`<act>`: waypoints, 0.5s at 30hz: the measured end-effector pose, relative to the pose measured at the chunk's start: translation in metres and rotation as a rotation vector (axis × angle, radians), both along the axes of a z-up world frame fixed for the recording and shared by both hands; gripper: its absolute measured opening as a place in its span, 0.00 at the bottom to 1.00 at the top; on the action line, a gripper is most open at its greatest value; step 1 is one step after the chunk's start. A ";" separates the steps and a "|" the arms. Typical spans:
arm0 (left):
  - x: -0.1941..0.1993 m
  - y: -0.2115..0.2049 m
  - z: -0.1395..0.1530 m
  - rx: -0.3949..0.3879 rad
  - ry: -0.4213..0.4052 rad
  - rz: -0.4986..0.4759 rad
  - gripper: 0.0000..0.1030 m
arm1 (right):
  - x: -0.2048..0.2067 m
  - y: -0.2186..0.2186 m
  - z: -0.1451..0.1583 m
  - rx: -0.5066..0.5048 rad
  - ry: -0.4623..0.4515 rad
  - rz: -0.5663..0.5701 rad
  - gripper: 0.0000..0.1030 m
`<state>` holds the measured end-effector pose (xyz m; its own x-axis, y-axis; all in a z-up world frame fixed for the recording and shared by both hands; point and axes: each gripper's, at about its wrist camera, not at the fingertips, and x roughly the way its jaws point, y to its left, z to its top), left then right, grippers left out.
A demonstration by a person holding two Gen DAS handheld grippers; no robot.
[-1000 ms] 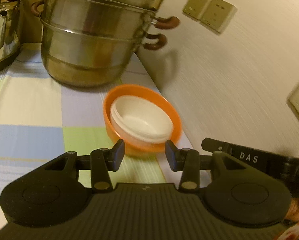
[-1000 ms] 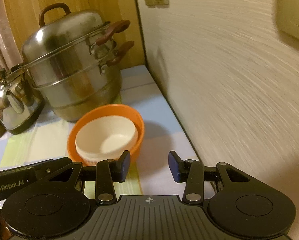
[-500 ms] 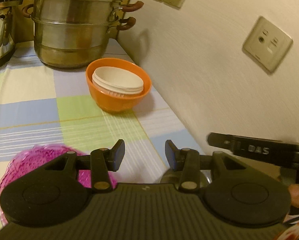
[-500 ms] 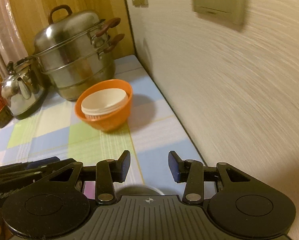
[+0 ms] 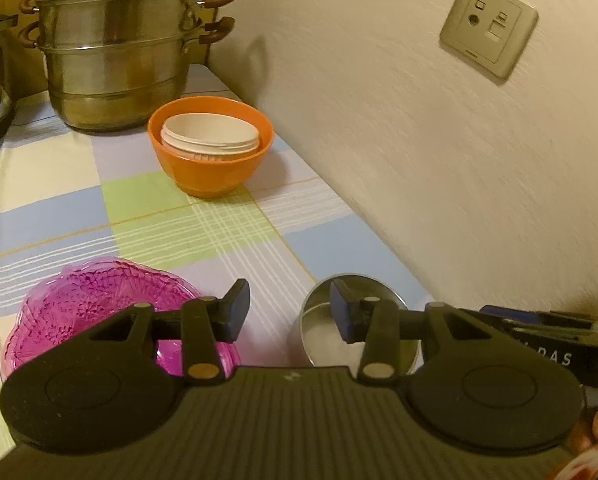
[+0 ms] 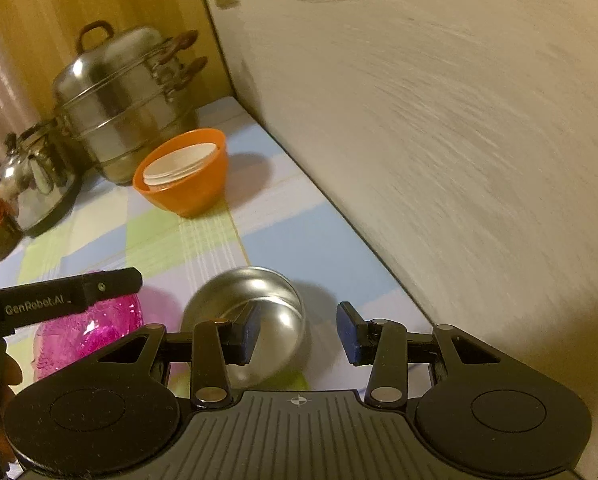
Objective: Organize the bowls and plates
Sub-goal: 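Move both grippers to the steel bowl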
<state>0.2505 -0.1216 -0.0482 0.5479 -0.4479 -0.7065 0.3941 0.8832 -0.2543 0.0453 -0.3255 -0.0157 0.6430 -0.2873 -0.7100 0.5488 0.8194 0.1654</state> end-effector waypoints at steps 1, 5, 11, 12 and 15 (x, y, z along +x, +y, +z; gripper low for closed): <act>0.001 -0.001 -0.001 0.000 0.006 -0.014 0.39 | -0.003 0.000 -0.001 0.007 -0.004 -0.008 0.41; 0.002 -0.008 -0.007 0.030 0.026 -0.069 0.39 | -0.009 -0.005 -0.007 0.029 -0.001 -0.036 0.41; 0.008 -0.017 -0.021 0.063 0.060 -0.121 0.39 | -0.009 -0.014 -0.017 0.063 0.009 -0.063 0.41; 0.010 -0.019 -0.022 0.075 0.060 -0.131 0.39 | -0.008 -0.014 -0.018 0.067 0.010 -0.062 0.41; 0.014 -0.027 -0.028 0.088 0.069 -0.166 0.38 | -0.003 -0.017 -0.022 0.078 0.010 -0.060 0.41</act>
<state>0.2645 -0.1488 -0.0758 0.4203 -0.4632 -0.7802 0.5203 0.8275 -0.2110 0.0422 -0.3420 -0.0377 0.6191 -0.2684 -0.7380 0.5982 0.7700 0.2218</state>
